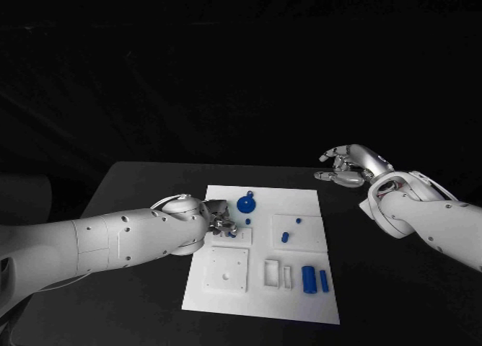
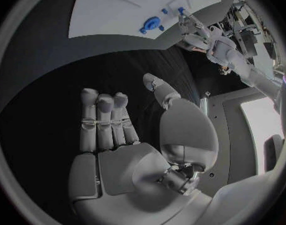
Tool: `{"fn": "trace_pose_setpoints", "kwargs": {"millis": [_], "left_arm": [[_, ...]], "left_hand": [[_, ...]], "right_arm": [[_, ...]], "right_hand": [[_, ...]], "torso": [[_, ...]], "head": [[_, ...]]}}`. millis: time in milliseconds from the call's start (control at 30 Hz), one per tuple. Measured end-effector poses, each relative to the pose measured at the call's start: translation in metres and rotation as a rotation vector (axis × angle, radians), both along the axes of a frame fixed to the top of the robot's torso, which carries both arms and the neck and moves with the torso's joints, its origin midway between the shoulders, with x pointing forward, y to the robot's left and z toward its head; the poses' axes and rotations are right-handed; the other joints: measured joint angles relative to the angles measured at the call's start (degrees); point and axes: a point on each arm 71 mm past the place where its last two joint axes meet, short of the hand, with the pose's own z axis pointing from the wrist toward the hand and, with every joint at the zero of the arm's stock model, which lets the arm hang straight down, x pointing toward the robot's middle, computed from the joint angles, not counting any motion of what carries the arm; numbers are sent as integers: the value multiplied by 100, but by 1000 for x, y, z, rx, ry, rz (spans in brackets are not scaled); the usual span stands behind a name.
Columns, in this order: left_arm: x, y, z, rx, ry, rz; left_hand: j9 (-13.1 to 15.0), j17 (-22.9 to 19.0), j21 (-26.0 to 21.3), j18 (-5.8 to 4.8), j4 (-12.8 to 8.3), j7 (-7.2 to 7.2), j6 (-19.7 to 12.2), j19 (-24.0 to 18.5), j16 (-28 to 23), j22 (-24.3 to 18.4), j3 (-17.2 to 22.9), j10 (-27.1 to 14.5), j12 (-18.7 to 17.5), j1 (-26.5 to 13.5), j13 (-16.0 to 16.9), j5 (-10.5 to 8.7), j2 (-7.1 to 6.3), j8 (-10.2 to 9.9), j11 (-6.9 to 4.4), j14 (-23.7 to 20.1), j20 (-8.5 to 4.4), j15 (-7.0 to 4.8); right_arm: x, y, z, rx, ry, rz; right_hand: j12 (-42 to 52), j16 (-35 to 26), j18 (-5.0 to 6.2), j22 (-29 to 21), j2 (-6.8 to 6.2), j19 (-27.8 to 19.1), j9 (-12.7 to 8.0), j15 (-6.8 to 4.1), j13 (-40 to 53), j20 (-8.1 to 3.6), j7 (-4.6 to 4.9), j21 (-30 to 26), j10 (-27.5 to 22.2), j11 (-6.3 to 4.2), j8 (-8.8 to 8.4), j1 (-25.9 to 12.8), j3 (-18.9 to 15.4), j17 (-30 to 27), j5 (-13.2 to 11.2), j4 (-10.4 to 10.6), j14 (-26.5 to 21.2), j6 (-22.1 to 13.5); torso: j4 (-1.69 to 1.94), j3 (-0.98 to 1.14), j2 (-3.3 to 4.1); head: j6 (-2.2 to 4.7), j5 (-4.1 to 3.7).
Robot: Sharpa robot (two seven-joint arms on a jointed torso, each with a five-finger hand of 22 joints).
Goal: Assemble the parts on the task board
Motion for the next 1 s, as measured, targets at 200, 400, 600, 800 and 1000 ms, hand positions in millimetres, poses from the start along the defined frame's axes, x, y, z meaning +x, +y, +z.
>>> {"fn": "trace_pose_setpoints", "kwargs": {"millis": [200, 400, 600, 800, 1000], "left_arm": [[0, -2, 0, -5, -3, -3], [-1, -2, 0, -7, -4, -6], [-1, -2, 0, -7, -4, -5], [-1, -2, 0, -4, -4, -6], [-1, -1, 0, 2, -6, -7]], "left_hand": [[8, -5, 0, -4, 17, 0, 1, 0, 1, 0, 56, 0, 22, 8, -5, -65, -8, 38, 0, 1, 0, 1], [16, -5, 0, -38, 23, 0, 1, 0, 40, 1, 63, 0, 93, 9, -5, 62, -8, 126, 0, 2, 0, 1], [26, -5, 22, -41, 25, 0, 1, 0, 67, 17, 65, -1, 144, -19, -5, 125, 19, 186, 1, 3, 0, 3], [26, -10, 22, -43, 25, 0, 1, -1, 67, 24, 65, -1, 157, -87, -4, 125, 88, 205, 1, 11, 0, 11], [26, -16, 22, -7, 24, 0, 1, -1, 67, 23, 65, -1, 181, -99, -4, 126, 99, 237, 1, 12, 0, 12]], "right_arm": [[0, 0, 0, 0, 1, 1], [0, 1, 0, 0, 2, 2], [0, 1, 0, -1, 3, 2], [0, 1, 0, -1, 4, 3], [0, 2, 0, 0, 5, 4]], "right_hand": [[0, 0, 0, 0, 0, 0, 0, 1, -6, 0, 0, -22, 0, 0, 0, 0, 0, -8, 24, 0, -1, -1], [0, 23, -1, 0, 0, 0, -1, 5, -13, 0, 0, -22, 0, 0, 0, 0, 0, -17, 68, 0, -4, -1], [0, 23, 0, 5, 0, 0, -1, 5, -13, 0, -5, -22, 0, 0, 0, 0, 0, -23, 72, 0, -4, -15], [0, 23, 0, 5, 0, 0, -1, 5, -18, 0, -5, -22, 0, 0, 0, 0, 0, -23, 93, 0, -4, -16], [0, 23, 0, 5, 0, 0, -1, 6, -18, 0, -5, -23, 0, 0, 0, 0, 0, -23, 93, 0, -4, -16]], "torso": [[0, 3, 0], [0, 3, 1], [0, 4, 1], [0, 4, 1], [0, 0, 1]], "head": [[-1, 6], [-4, 12], [-6, 15], [-6, 16], [-3, 17]]}}
